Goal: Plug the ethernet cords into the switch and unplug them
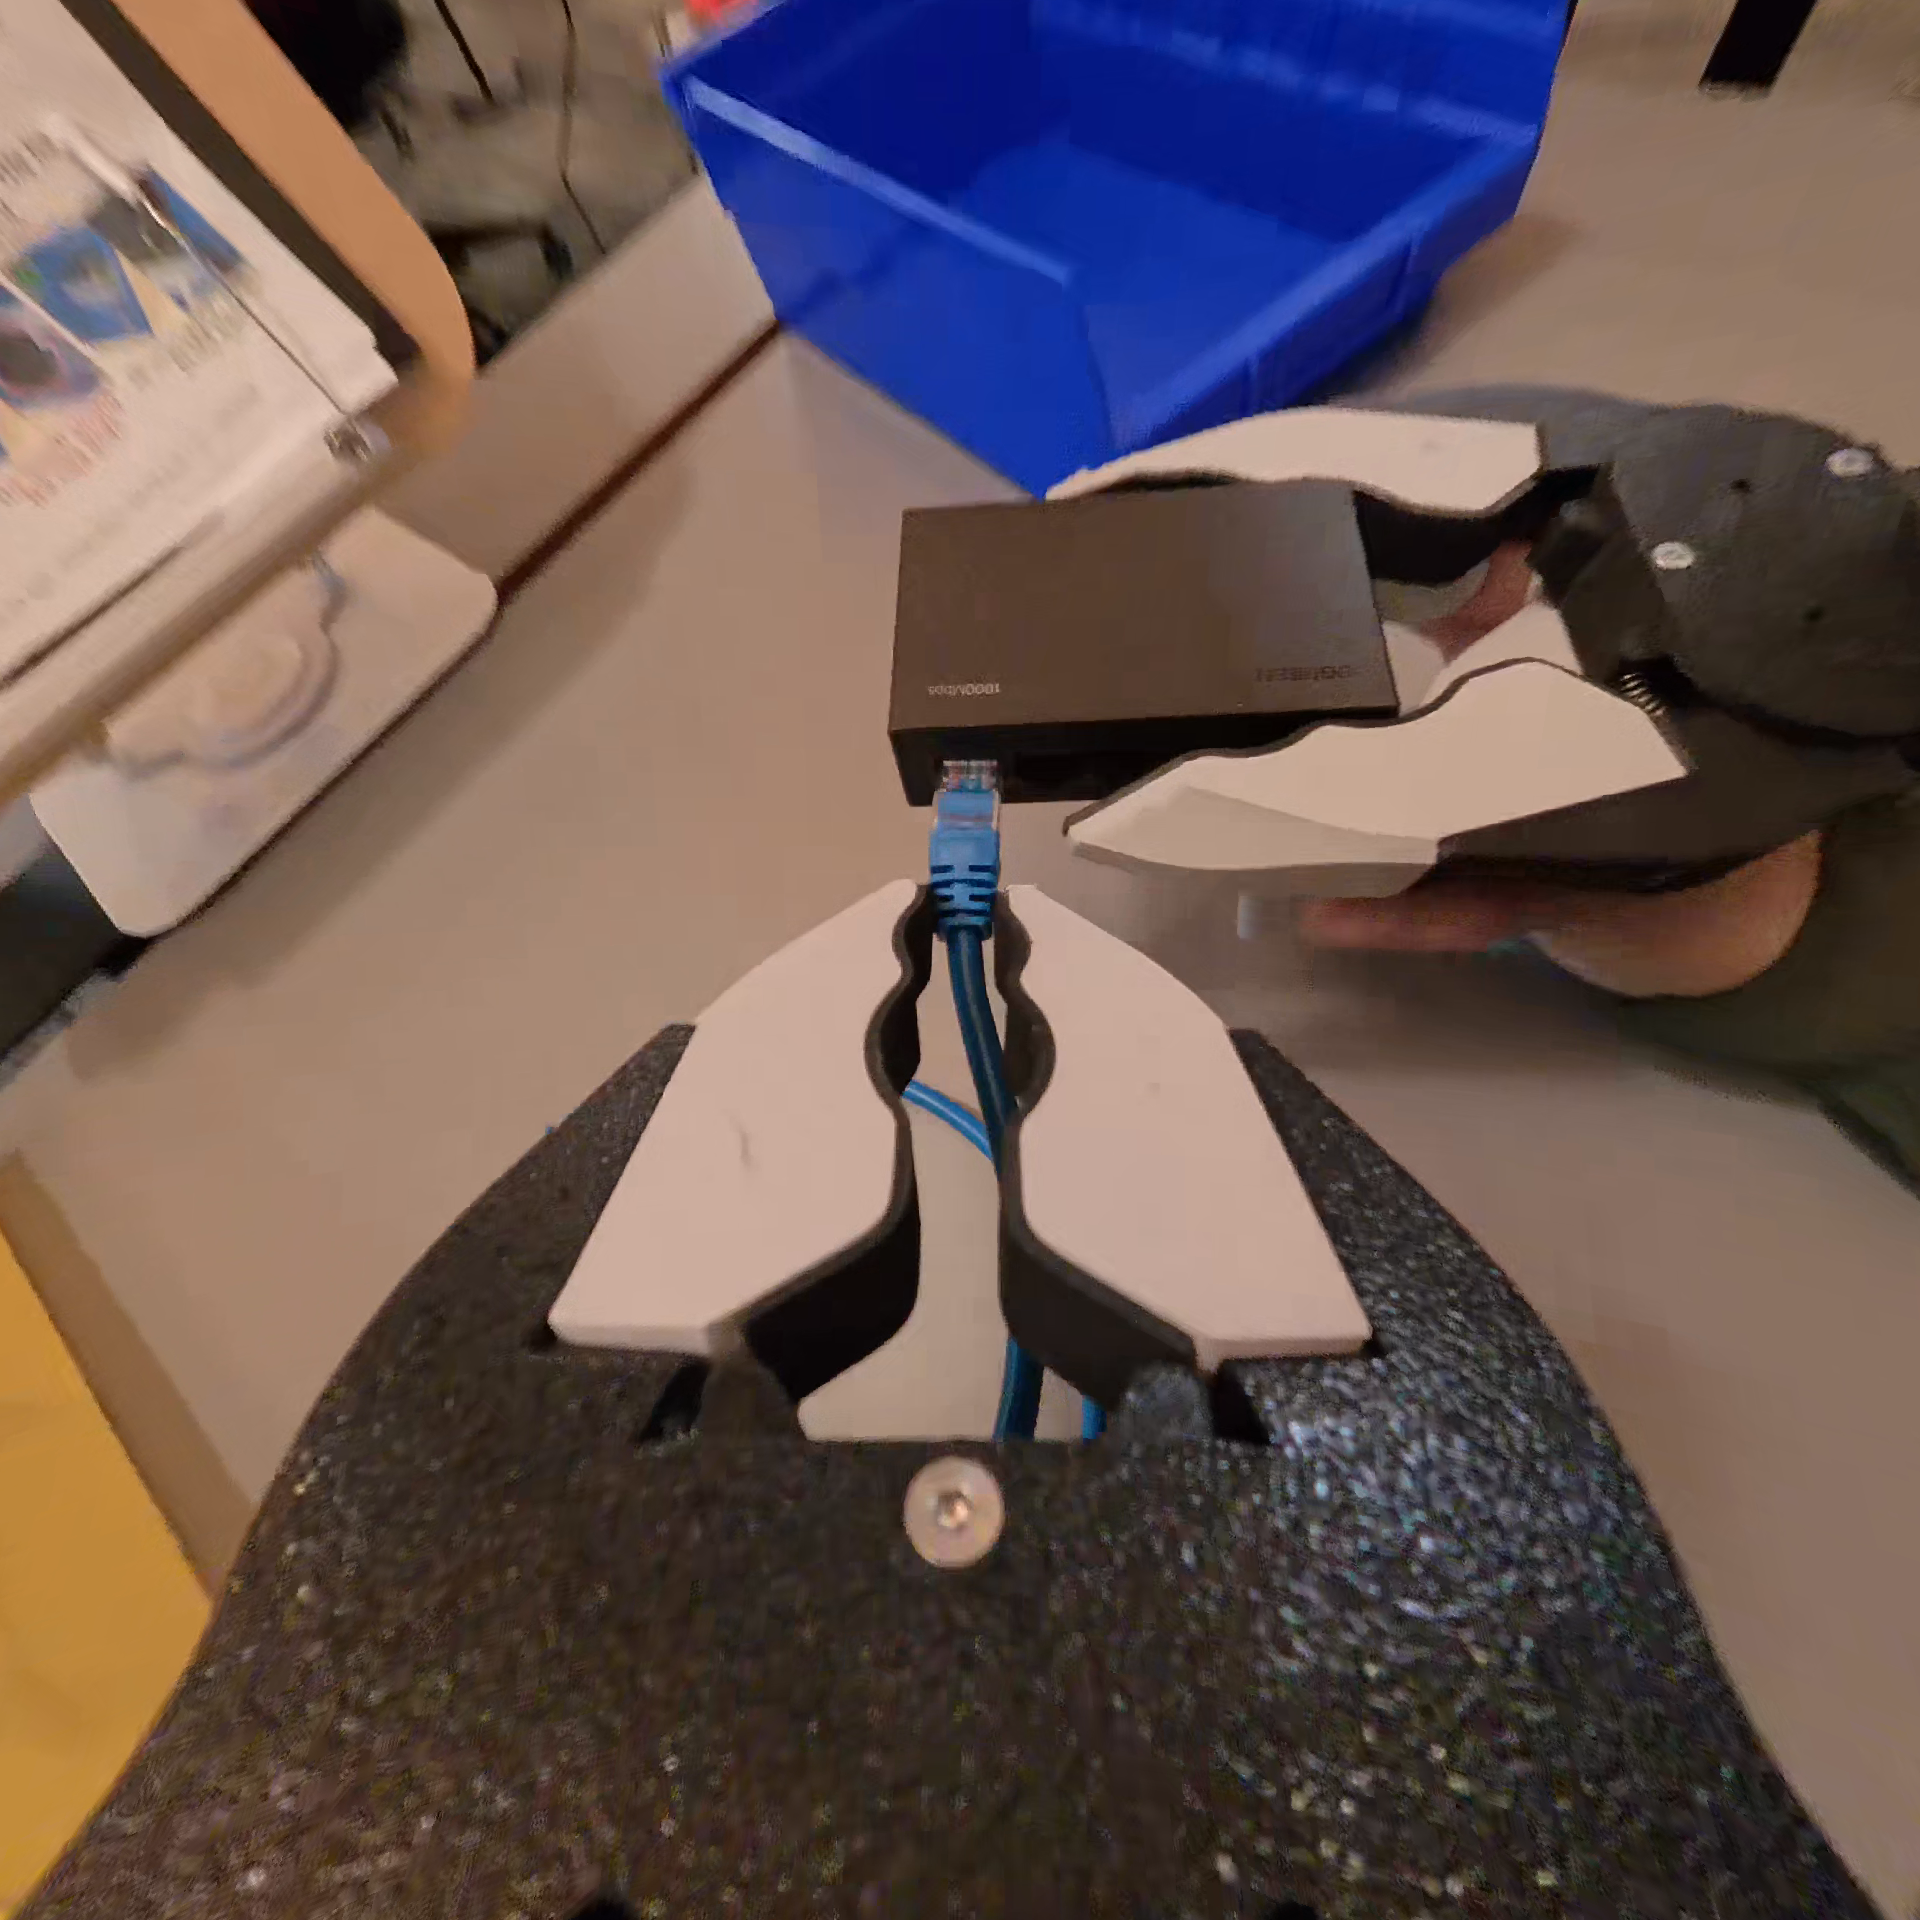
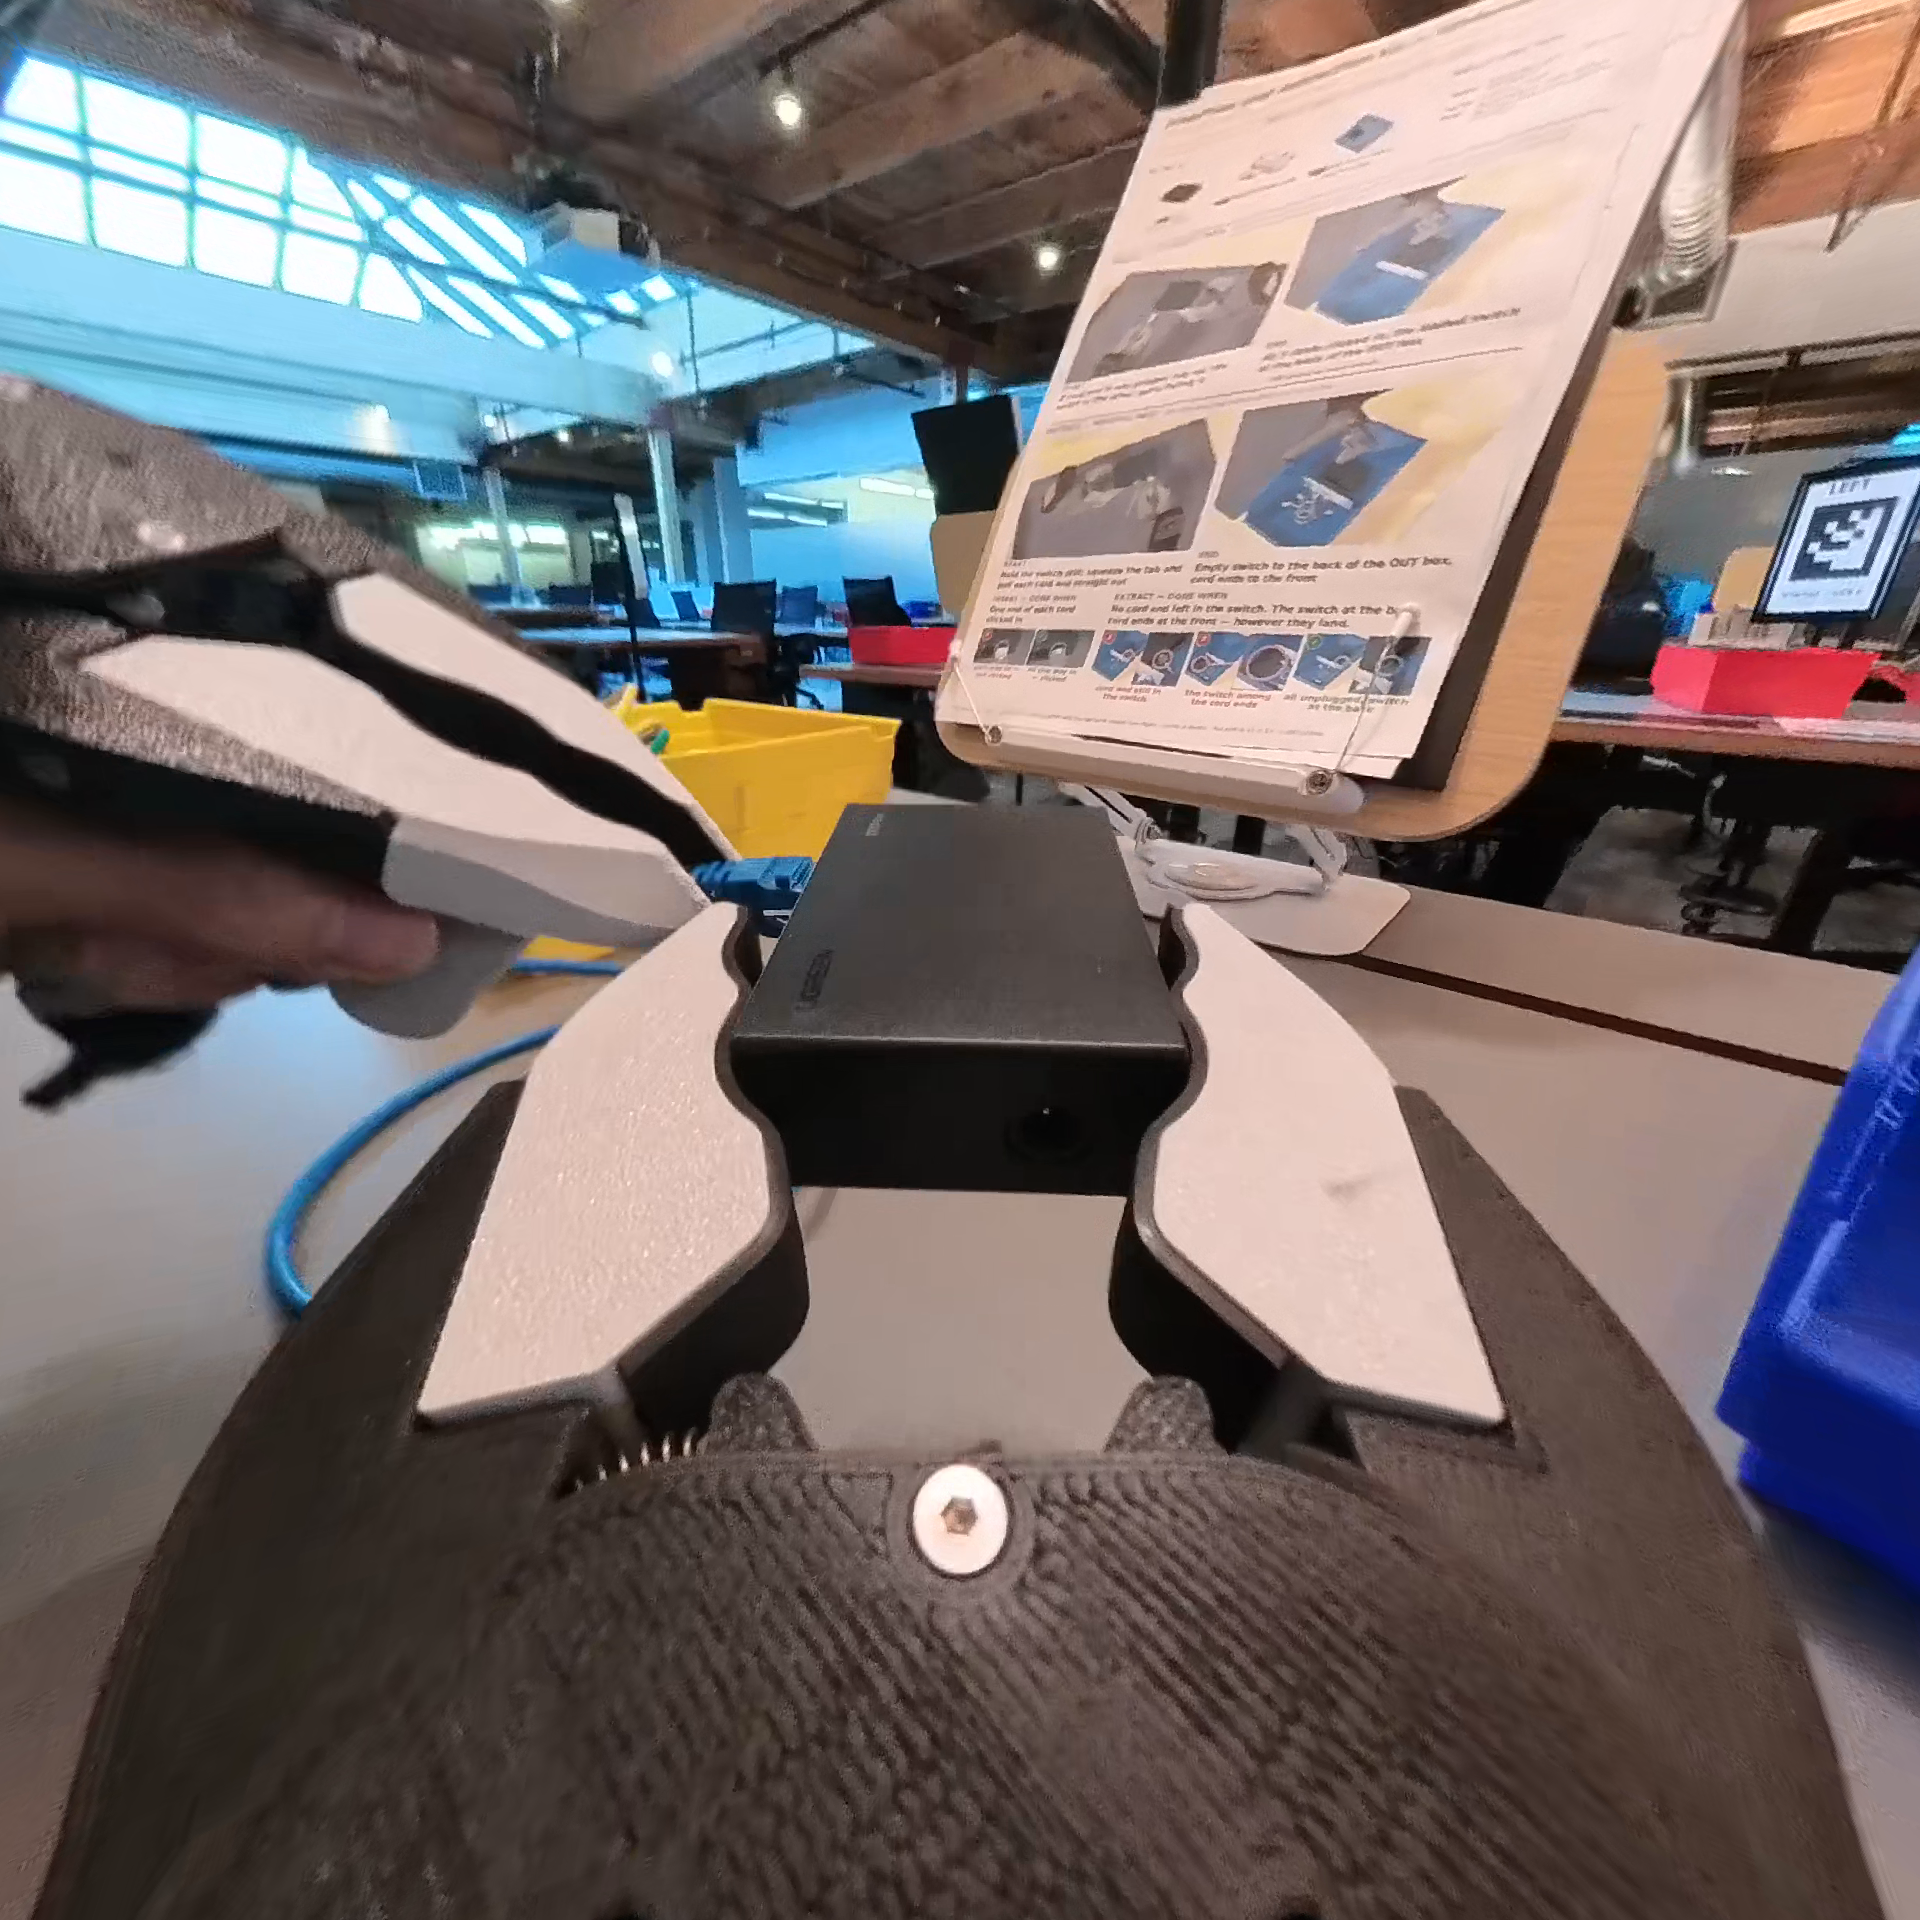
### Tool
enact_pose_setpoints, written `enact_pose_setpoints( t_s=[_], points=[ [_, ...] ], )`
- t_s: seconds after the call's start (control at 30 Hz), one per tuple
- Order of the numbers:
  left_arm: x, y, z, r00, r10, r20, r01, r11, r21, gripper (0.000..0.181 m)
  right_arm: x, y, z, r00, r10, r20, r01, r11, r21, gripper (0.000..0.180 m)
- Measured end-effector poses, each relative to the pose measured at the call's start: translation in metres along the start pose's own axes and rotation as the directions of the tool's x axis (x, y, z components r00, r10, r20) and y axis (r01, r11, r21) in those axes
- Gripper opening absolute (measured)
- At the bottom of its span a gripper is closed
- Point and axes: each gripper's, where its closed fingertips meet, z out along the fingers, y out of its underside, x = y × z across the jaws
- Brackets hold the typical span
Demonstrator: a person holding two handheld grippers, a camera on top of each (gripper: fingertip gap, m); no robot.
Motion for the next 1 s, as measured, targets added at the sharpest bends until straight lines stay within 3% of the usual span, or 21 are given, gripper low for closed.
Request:
enact_pose_setpoints(
  t_s=[0.23, 0.37, 0.5, 0.63, 1.0],
  points=[
    [0.001, -0.003, 0.004, 0.999, 0.011, 0.035, -0.015, 0.992, 0.123, 0.011, 0.005, -0.002, -0.002, 0.999, 0.040, -0.007, -0.040, 0.999, 0.021, 0.073],
    [0.002, -0.004, 0.002, 1.000, 0.019, -0.011, -0.018, 0.993, 0.118, 0.010, 0.003, -0.004, -0.002, 0.999, 0.044, 0.013, -0.044, 0.999, 0.032, 0.073],
    [-0.001, -0.003, 0.000, 0.996, 0.077, 0.050, -0.082, 0.992, 0.096, 0.010, -0.001, -0.001, 0.000, 0.999, -0.035, -0.013, 0.035, 0.999, 0.007, 0.074],
    [-0.001, 0.004, 0.002, 0.999, 0.033, 0.022, -0.034, 0.995, 0.089, 0.010, -0.004, 0.004, 0.001, 0.994, -0.110, -0.014, 0.110, 0.993, -0.033, 0.074],
    [-0.002, 0.000, 0.005, 0.999, 0.039, 0.020, -0.042, 0.990, 0.133, 0.010, -0.004, 0.004, 0.002, 0.999, -0.051, 0.005, 0.051, 0.998, -0.036, 0.074]
  ],
)
